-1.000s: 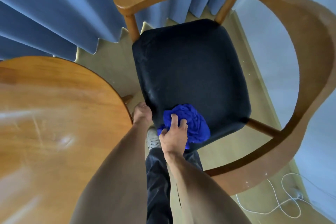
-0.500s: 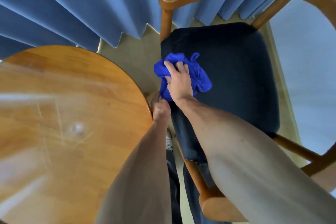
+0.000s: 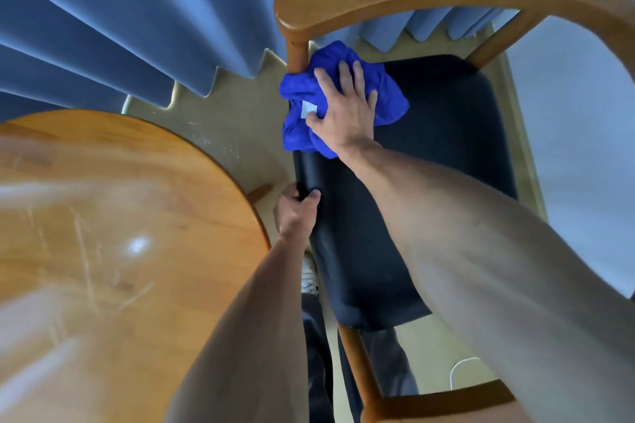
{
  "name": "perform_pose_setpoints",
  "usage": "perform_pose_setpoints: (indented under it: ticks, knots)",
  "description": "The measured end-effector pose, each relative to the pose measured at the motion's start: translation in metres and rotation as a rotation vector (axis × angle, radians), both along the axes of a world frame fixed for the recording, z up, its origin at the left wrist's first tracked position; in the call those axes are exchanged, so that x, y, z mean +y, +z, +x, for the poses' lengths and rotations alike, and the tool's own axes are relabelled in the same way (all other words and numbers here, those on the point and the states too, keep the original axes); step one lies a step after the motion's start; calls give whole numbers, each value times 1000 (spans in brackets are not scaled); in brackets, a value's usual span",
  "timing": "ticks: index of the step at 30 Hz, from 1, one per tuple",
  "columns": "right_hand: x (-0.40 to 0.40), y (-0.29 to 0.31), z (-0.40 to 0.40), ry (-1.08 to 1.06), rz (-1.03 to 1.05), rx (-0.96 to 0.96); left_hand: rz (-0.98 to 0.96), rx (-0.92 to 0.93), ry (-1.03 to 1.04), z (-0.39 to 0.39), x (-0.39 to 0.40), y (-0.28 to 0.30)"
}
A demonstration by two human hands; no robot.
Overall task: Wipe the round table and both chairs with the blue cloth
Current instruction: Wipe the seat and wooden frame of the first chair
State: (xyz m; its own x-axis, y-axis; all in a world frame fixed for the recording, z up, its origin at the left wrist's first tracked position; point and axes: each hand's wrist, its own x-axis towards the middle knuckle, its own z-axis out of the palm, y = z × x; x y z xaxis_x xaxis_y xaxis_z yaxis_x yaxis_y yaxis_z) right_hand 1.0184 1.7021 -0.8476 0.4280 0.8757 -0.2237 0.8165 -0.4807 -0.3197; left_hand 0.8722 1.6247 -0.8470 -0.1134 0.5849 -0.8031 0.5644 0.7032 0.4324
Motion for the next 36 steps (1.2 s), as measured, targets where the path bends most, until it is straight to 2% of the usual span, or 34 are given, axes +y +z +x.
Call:
perform_pose_setpoints:
  ticks: [8,12,16,21,28,31,33,36]
  knots:
    - [-1,-5,-2,-169,91,-50,16,89,-31,4,-3,1]
    - [-8,1,11,-125,162,-111,8,141,-47,4,-5,-2]
    - [-3,26,13,-248,167,72,63,280,-103,16,-14,7]
    - [-7,88,3,-299,484,159,161,348,-147,41,6,48]
    - [8,146,1,-297,708,97,384,283,-213,46,85,105]
    - [23,167,-8,-359,766,91,409,248,-229,49,104,119]
    - [43,177,-13,-344,744,78,381,221,-234,54,103,125]
    - [66,175,-22,-170,565,-50,364,148,-205,63,93,129]
